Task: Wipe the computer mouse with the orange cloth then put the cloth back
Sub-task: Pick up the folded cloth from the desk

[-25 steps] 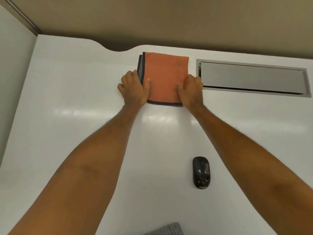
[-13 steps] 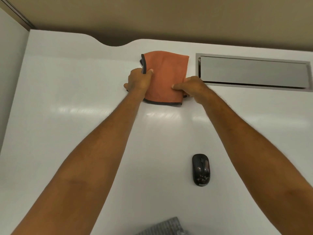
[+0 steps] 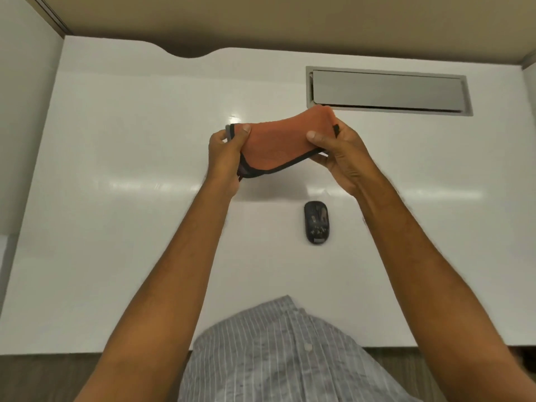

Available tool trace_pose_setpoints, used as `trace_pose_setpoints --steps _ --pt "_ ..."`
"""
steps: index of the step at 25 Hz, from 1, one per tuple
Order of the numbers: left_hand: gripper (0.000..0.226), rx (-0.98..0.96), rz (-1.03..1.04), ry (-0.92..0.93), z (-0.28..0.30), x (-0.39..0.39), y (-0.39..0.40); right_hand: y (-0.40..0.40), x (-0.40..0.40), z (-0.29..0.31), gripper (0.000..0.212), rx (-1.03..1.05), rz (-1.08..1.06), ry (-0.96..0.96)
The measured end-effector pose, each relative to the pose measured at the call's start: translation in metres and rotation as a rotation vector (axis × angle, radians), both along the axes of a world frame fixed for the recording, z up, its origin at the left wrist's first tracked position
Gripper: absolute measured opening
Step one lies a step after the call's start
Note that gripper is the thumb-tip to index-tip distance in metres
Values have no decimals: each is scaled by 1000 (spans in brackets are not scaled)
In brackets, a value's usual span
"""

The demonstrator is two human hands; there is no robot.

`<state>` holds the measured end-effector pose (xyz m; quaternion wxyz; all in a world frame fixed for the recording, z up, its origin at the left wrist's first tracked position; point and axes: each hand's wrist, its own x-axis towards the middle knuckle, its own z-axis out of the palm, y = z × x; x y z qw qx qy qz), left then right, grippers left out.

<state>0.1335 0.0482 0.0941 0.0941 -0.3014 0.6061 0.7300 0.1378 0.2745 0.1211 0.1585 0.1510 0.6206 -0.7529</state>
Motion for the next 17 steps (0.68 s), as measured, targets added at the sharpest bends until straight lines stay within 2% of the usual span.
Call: trace_pose_setpoints --steps 3,5,7,9,11,14,17 --pt "55 37 -88 24 14 56 7 6 51 22 33 -50 -15 49" --pt "75 -82 -197 -2 21 90 17 9 80 34 23 -89 -44 77" --pt "82 -234 -358 85 31 115 28 14 107 44 18 -130 -59 83" --pt "77 -182 -566 223 45 127 42 21 128 52 18 -133 -52 78" --pt "69 -41 -729 264 58 137 60 29 146 58 17 -84 -50 82" --pt "50 76 -752 280 63 157 88 45 168 64 24 51 -121 109" --pt "37 55 -692 247 56 175 110 54 189 60 17 170 -242 183"
